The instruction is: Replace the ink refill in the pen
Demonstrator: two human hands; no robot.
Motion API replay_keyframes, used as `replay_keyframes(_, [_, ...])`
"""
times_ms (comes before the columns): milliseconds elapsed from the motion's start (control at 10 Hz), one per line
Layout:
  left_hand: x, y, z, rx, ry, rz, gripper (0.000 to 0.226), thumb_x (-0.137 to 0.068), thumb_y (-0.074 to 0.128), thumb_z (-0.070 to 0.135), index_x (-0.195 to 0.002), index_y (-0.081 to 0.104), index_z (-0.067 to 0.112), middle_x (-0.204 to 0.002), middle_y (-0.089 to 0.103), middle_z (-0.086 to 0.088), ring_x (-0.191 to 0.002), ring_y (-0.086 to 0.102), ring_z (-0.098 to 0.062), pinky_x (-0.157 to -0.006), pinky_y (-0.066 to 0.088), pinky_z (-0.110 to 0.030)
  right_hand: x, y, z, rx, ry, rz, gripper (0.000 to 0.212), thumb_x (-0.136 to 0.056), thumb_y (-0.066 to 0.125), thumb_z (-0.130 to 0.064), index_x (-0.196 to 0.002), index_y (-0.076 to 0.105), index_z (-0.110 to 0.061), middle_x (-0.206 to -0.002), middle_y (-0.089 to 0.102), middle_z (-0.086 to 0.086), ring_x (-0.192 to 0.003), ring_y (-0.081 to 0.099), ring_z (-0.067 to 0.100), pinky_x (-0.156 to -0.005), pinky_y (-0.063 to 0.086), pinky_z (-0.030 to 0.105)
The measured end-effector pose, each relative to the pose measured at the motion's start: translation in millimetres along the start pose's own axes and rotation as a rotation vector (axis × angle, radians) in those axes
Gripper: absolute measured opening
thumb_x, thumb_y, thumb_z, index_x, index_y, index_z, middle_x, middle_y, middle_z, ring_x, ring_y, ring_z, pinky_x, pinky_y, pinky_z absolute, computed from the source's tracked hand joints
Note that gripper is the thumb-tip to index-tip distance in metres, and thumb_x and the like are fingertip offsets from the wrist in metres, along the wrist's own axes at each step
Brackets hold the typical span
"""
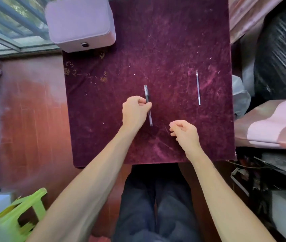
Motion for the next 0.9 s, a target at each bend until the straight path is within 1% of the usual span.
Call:
replay_keyframes(100, [-25, -9, 18, -0.057, 0.019, 0.017, 0.02, -0.081, 0.075, 0.026, -0.096, 0.08, 0.013, -0.088, 0.08, -0.004, -0.089, 0.076, -0.025, -0.084, 0.06, -0.039, 8, -3, 9, 0.014, 0.063, 0.013, 0.01, -0.099, 0.069, -0.022, -0.093, 0.076, -0.026, -0.088, 0.079, -0.002, -0.065, 0.07, -0.004, -0.066, 0.049, 0.017])
replay_keyframes(200, [-44, -12, 32, -0.1, 0.023, 0.02, 0.016, -0.079, 0.074, 0.023, -0.089, 0.08, 0.012, -0.083, 0.08, -0.008, -0.087, 0.076, -0.029, -0.083, 0.06, -0.039, 18, -4, 18, 0.025, 0.121, 0.017, 0.01, -0.097, 0.07, -0.023, -0.09, 0.077, -0.025, -0.086, 0.08, -0.002, -0.07, 0.071, 0.006, -0.07, 0.051, 0.025])
replay_keyframes(300, [-56, -9, 35, -0.161, 0.035, 0.01, 0.01, -0.079, 0.075, 0.022, -0.084, 0.077, 0.014, -0.082, 0.078, -0.007, -0.084, 0.075, -0.026, -0.084, 0.059, -0.038, 24, -3, 24, 0.049, 0.135, 0.005, 0.01, -0.096, 0.07, -0.025, -0.09, 0.077, -0.028, -0.084, 0.08, -0.002, -0.065, 0.071, 0.0, -0.071, 0.052, 0.027])
replay_keyframes(400, [-61, -3, 30, -0.198, 0.011, -0.002, 0.011, -0.08, 0.074, 0.023, -0.085, 0.076, 0.014, -0.085, 0.078, -0.006, -0.085, 0.075, -0.024, -0.081, 0.057, -0.033, 25, -4, 24, 0.055, 0.128, 0.02, 0.01, -0.096, 0.07, -0.025, -0.09, 0.078, -0.028, -0.083, 0.08, -0.002, -0.064, 0.071, 0.0, -0.072, 0.054, 0.029])
replay_keyframes(500, [-62, 2, 24, -0.219, -0.004, -0.006, 0.015, -0.081, 0.074, 0.026, -0.091, 0.078, 0.015, -0.09, 0.077, -0.005, -0.089, 0.073, -0.025, -0.079, 0.054, -0.03, 23, -5, 23, 0.064, 0.116, 0.03, 0.011, -0.097, 0.07, -0.023, -0.089, 0.077, -0.028, -0.084, 0.08, -0.003, -0.064, 0.071, -0.001, -0.072, 0.055, 0.029])
replay_keyframes(600, [-62, 1, 20, -0.222, -0.008, -0.005, 0.023, -0.082, 0.075, 0.03, -0.099, 0.077, 0.015, -0.1, 0.077, -0.007, -0.095, 0.073, -0.025, -0.088, 0.057, -0.035, 23, -6, 23, 0.067, 0.112, 0.027, 0.011, -0.098, 0.07, -0.022, -0.09, 0.076, -0.027, -0.085, 0.079, -0.001, -0.073, 0.073, 0.01, -0.083, 0.06, 0.036])
replay_keyframes(700, [-57, -4, 15, -0.2, -0.03, -0.012, 0.028, -0.082, 0.076, 0.034, -0.102, 0.076, 0.015, -0.102, 0.077, -0.008, -0.095, 0.073, -0.027, -0.092, 0.056, -0.038, 28, -7, 21, 0.069, 0.099, 0.037, 0.011, -0.099, 0.069, -0.024, -0.091, 0.076, -0.028, -0.085, 0.078, -0.002, -0.076, 0.074, 0.012, -0.089, 0.06, 0.039])
replay_keyframes(800, [-38, -22, 13, -0.173, -0.049, -0.019, 0.025, -0.082, 0.072, 0.033, -0.097, 0.078, 0.015, -0.096, 0.079, -0.007, -0.096, 0.074, -0.027, -0.092, 0.056, -0.039, 45, -11, 12, 0.085, 0.093, 0.04, 0.011, -0.098, 0.069, -0.026, -0.09, 0.075, -0.03, -0.086, 0.079, -0.003, -0.077, 0.074, 0.012, -0.09, 0.06, 0.039])
replay_keyframes(900, [-5, -46, 2, -0.085, -0.015, -0.04, 0.02, -0.084, 0.064, 0.026, -0.089, 0.08, 0.015, -0.083, 0.08, -0.004, -0.079, 0.076, -0.025, -0.086, 0.059, -0.036, 72, -21, -8, 0.083, 0.025, 0.085, 0.013, -0.1, 0.068, -0.026, -0.09, 0.074, -0.031, -0.09, 0.079, -0.003, -0.079, 0.074, 0.012, -0.08, 0.059, 0.032])
Point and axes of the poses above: each hand's wrist, its own x-axis away from the middle knuckle, its own y-axis out of the palm, z = x × y, the point moved 2 cm from there along -x, towards the middle knuckle
